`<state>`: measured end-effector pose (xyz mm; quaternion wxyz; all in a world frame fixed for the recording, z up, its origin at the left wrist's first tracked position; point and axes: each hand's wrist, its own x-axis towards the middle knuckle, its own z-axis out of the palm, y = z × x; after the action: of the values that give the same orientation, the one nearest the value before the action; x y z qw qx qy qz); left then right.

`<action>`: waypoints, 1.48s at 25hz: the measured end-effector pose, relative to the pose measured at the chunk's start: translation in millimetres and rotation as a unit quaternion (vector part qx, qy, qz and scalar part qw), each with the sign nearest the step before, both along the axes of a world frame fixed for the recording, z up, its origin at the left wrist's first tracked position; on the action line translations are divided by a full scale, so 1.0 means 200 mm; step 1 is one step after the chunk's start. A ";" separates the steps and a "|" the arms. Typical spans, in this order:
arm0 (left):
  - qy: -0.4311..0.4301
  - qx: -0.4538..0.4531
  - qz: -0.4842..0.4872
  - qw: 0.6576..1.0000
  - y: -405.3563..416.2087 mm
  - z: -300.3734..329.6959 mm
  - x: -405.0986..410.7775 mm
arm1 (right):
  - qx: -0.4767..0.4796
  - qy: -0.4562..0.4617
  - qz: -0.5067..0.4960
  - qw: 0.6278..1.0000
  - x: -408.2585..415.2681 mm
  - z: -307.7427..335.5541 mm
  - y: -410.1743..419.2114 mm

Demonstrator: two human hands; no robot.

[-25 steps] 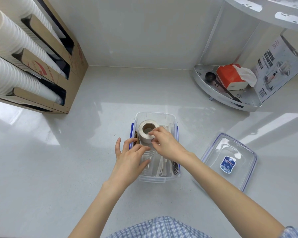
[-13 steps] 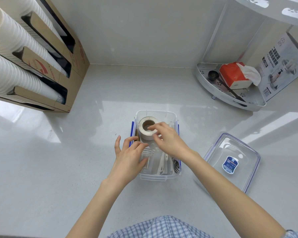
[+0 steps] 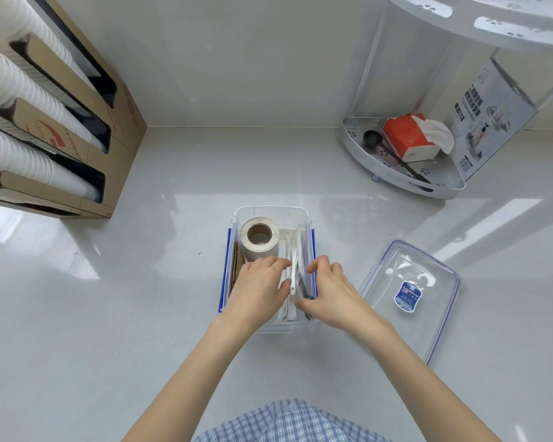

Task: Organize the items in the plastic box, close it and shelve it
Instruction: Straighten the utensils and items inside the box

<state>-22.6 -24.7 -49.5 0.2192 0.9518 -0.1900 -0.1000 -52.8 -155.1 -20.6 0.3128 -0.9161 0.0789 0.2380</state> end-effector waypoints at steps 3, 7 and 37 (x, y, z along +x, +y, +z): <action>0.003 0.018 -0.016 1.000 -0.01 -0.01 0.00 | 0.019 -0.008 -0.008 1.000 0.01 0.00 -0.03; 0.018 0.006 -0.057 0.998 -0.01 0.01 -0.02 | 0.079 -0.021 -0.053 0.995 0.04 0.02 -0.07; 0.075 -0.186 0.109 0.974 -0.01 0.01 0.10 | 0.013 -0.096 0.016 0.995 0.31 -0.03 0.03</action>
<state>-3.4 -27.0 -48.3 0.4154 0.8991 -0.0837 -0.1093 10.1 -149.1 -26.5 0.3273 -0.9317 0.0306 0.1546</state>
